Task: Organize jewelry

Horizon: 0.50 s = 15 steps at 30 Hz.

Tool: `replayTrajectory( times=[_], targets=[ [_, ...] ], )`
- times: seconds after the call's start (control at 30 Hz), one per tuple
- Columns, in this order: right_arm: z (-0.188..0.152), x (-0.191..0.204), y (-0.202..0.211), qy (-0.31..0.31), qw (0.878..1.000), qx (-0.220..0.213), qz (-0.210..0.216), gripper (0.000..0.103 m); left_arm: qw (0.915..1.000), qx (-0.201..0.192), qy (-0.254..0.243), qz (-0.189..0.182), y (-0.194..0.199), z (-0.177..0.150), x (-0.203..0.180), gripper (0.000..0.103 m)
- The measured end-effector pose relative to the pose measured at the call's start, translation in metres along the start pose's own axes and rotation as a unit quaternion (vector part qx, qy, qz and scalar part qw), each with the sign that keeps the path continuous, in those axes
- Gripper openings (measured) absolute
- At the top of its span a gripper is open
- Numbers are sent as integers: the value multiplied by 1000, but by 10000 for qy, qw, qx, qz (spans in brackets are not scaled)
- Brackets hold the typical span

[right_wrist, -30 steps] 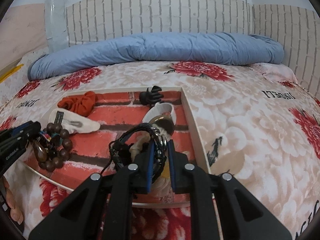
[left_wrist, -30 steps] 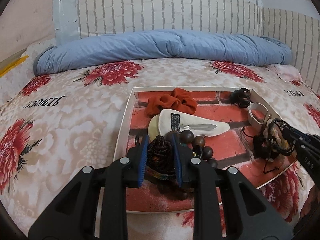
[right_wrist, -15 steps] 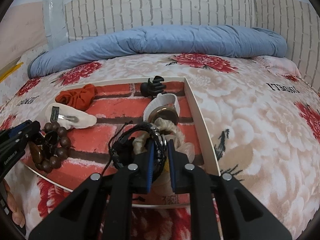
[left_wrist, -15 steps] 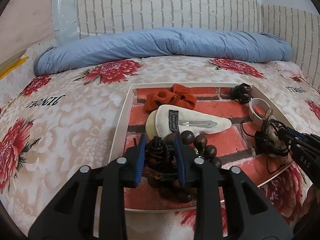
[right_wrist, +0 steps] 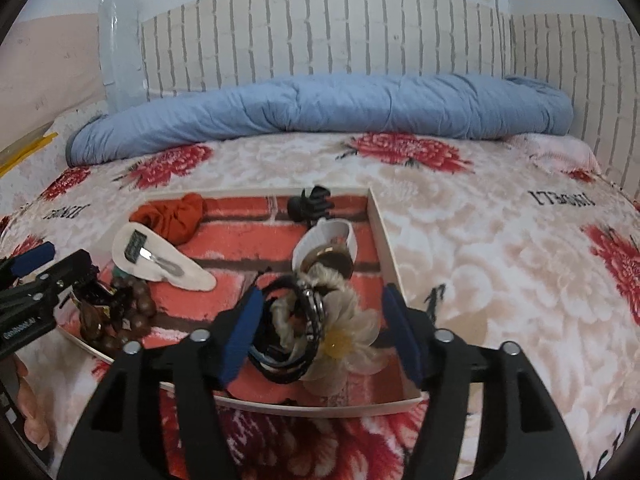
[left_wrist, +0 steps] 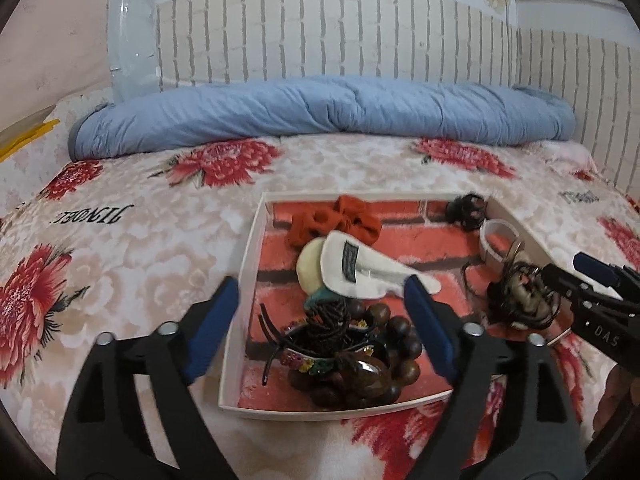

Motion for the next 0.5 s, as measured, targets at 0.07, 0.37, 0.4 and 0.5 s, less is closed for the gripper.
replayTrajectory(
  times=[0.07, 0.37, 0.4, 0.5],
  targets=[
    [2, -1, 5, 11, 9999, -99, -44, 78, 9999, -98, 37, 26, 8, 3, 3, 97],
    [5, -2, 22, 76, 9992, -357, -183, 94, 9995, -259, 177, 68, 30, 8, 13, 98],
    [4, -3, 27, 55, 9990, -396, -189, 96, 9994, -265, 203, 76, 33, 8, 14, 98],
    [2, -3, 38, 47, 9987, -446, -236, 99, 9991, -272, 300, 132, 46, 5, 18, 98]
  ],
)
Point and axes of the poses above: each gripper's, at about its wrist camera, not at the fingertips, and y roughly against the way its jaws point, x to its left, z to its top, the point moved 6 cm from there along -y, roughly the way its jaws point, and after that the axes turned 11 degrees about x, right-handed, at the moved point
